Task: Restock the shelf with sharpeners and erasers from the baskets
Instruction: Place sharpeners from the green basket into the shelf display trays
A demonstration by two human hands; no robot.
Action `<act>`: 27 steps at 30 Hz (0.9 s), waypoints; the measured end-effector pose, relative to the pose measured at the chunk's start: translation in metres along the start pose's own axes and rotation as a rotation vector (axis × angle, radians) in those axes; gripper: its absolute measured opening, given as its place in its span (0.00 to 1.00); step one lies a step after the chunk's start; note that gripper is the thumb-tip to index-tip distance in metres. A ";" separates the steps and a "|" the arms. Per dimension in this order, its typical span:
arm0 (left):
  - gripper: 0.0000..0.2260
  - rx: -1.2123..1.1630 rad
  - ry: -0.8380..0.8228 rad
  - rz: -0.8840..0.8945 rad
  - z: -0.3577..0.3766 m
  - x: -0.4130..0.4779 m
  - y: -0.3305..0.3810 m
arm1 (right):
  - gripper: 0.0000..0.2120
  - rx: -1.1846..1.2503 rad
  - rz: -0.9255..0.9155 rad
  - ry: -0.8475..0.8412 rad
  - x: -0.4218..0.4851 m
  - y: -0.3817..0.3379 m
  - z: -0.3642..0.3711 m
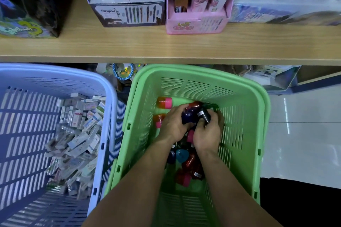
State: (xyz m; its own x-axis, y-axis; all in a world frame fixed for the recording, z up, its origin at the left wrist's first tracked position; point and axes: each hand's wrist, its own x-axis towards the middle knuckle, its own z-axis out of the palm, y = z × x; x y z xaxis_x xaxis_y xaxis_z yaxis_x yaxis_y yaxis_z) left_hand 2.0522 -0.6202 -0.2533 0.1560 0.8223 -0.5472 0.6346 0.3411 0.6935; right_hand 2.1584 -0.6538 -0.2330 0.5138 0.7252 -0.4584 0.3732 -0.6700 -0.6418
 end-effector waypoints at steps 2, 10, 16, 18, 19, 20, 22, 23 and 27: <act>0.26 -0.041 -0.037 -0.003 -0.002 0.002 0.001 | 0.19 0.051 0.018 0.008 0.003 -0.001 -0.001; 0.21 -0.169 -0.019 -0.088 -0.004 0.003 0.002 | 0.17 0.167 0.139 0.013 0.011 0.002 0.001; 0.37 -0.132 -0.014 -0.134 0.005 -0.006 -0.001 | 0.13 0.249 0.213 -0.024 0.011 0.002 -0.001; 0.33 -0.132 -0.042 -0.117 0.002 -0.006 -0.001 | 0.13 0.283 0.233 -0.044 0.010 0.002 0.000; 0.30 -0.117 -0.057 -0.112 0.001 -0.008 -0.002 | 0.13 0.313 0.255 -0.059 0.008 0.002 -0.001; 0.27 -0.108 -0.061 -0.109 0.000 -0.010 -0.003 | 0.12 0.342 0.273 -0.081 0.006 0.002 -0.002; 0.24 -0.135 -0.049 -0.120 -0.002 -0.016 -0.004 | 0.12 0.366 0.271 -0.118 0.001 -0.001 -0.003; 0.23 -0.162 -0.041 -0.122 -0.003 -0.020 -0.003 | 0.12 0.366 0.255 -0.125 -0.002 -0.004 -0.006; 0.20 -0.288 -0.005 -0.132 -0.017 -0.043 0.009 | 0.15 0.369 0.180 -0.138 -0.014 -0.018 -0.020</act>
State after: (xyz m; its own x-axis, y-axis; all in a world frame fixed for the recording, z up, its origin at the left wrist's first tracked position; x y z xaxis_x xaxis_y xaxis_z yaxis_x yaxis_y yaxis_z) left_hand 2.0383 -0.6445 -0.2159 0.0904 0.7602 -0.6433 0.4089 0.5607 0.7200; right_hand 2.1601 -0.6547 -0.2031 0.4280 0.6332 -0.6448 -0.0269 -0.7042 -0.7094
